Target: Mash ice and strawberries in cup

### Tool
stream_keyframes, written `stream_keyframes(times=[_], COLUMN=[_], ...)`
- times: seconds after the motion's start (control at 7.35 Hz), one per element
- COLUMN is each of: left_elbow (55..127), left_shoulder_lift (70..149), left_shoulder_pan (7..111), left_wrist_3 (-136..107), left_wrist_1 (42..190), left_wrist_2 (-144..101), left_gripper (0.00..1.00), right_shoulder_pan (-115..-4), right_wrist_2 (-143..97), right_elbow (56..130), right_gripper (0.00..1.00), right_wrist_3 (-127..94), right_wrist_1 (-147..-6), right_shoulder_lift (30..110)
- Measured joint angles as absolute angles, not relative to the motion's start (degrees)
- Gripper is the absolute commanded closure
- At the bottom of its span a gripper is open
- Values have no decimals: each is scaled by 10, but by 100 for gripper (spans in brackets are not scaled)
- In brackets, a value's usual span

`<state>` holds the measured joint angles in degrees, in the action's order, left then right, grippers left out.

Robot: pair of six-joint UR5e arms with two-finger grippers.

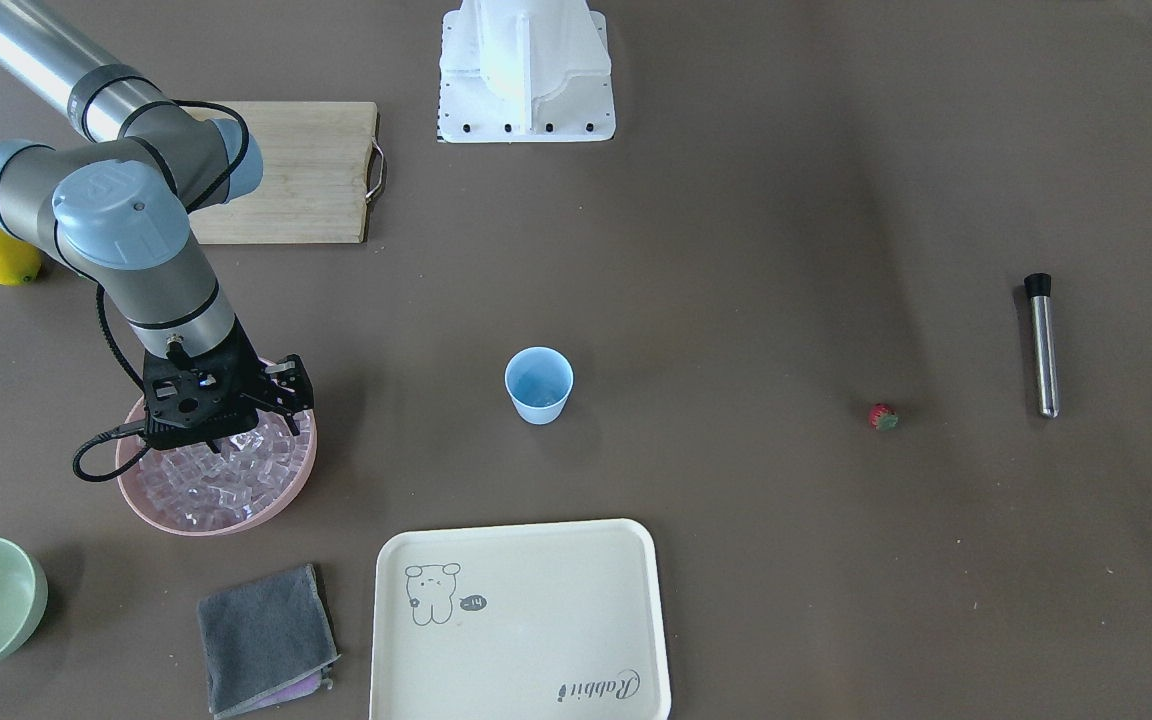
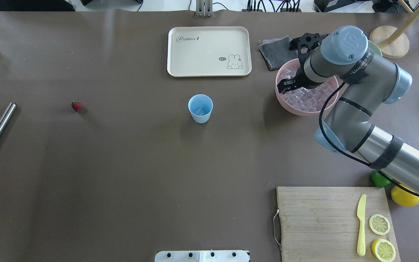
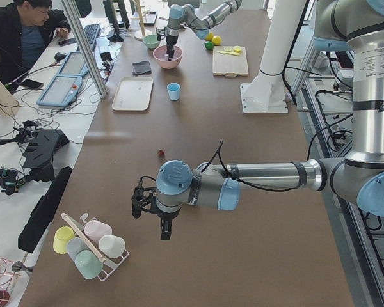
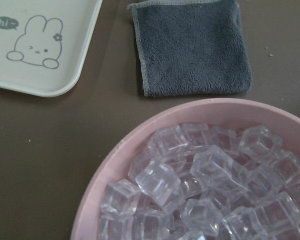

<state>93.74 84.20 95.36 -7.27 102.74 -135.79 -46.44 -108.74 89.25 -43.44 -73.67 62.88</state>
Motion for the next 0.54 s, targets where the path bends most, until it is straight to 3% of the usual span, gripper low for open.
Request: stream_keyframes(times=[0.27, 0.54], left_elbow=[938, 938], left_shoulder_lift=[842, 842], left_shoulder_pan=[954, 954], left_wrist_3=[-73, -73], left_wrist_1=[1028, 1028], left_wrist_2=[-1358, -1358], left_gripper=[2, 2], right_shoulder_pan=[-464, -465], right_wrist_2=[-1088, -1089], right_elbow=[888, 888], right_gripper=[44, 45], right_wrist_3=[-433, -432], right_wrist_1=[-731, -730], right_shoulder_lift=[629, 632])
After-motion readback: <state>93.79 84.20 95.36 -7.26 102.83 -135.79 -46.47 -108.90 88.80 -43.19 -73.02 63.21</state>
